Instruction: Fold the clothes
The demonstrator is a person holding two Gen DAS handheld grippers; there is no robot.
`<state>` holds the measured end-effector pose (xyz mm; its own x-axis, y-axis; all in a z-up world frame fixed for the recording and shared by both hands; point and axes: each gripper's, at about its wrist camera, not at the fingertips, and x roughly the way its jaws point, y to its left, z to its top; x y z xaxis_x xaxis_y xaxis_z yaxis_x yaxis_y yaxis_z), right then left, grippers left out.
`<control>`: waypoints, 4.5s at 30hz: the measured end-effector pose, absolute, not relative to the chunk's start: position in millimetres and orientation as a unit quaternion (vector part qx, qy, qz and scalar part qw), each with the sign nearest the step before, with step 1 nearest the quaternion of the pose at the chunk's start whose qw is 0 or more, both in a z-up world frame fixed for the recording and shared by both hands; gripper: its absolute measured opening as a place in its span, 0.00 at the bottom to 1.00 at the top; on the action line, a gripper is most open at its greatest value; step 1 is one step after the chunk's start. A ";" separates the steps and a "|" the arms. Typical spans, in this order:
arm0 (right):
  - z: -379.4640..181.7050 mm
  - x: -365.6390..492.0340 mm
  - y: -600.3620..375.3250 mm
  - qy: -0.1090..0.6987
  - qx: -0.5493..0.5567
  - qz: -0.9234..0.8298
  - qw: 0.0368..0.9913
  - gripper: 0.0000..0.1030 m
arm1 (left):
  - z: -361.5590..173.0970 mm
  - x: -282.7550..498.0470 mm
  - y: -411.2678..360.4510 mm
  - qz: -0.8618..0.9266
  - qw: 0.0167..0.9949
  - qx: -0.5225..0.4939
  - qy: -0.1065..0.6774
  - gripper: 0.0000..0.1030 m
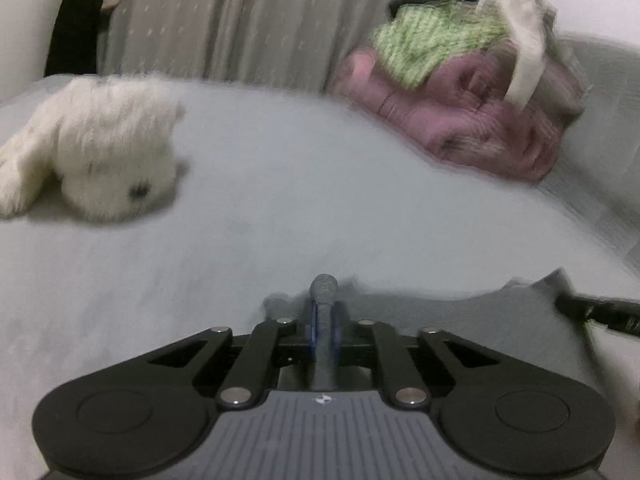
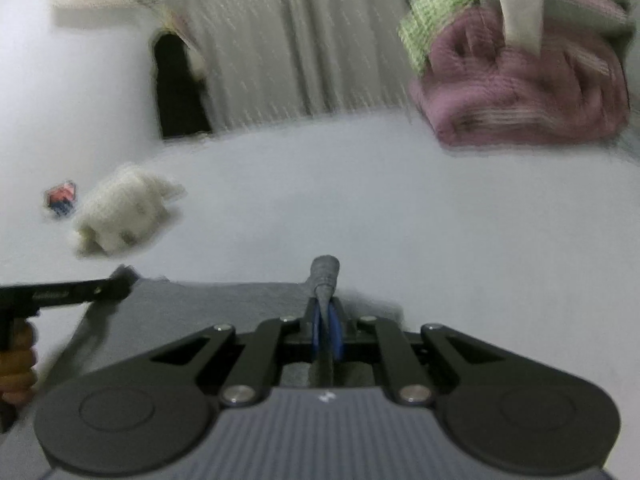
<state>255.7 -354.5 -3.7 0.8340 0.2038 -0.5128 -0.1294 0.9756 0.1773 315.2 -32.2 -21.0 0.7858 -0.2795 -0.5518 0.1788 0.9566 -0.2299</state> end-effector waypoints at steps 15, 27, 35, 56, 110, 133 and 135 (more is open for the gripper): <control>37.2 140.7 -342.4 0.312 0.077 0.040 0.946 0.28 | 45.1 182.1 -9.8 -0.098 0.940 -0.133 0.299 0.21; 30.8 79.9 -248.2 0.400 0.025 0.064 0.914 0.40 | -1.7 100.0 -51.9 -0.102 0.925 -0.082 0.356 0.27; 8.4 62.9 -257.3 0.411 0.011 0.050 0.910 0.40 | -7.8 90.3 -55.6 -0.087 0.928 -0.058 0.357 0.29; 8.0 61.4 -302.5 0.449 0.067 0.069 0.888 0.40 | -6.3 68.7 -43.3 -0.069 0.908 -0.054 0.410 0.30; 5.5 49.3 -364.2 0.466 0.061 0.006 0.882 0.48 | 3.4 93.3 13.3 -0.019 0.877 -0.146 0.458 0.30; -11.1 58.7 -391.7 0.445 0.335 0.056 0.828 0.34 | -16.2 101.0 22.6 -0.069 0.809 -0.348 0.468 0.32; -14.4 59.8 -388.2 0.448 0.337 0.055 0.826 0.37 | -22.7 100.9 17.8 -0.077 0.795 -0.364 0.479 0.33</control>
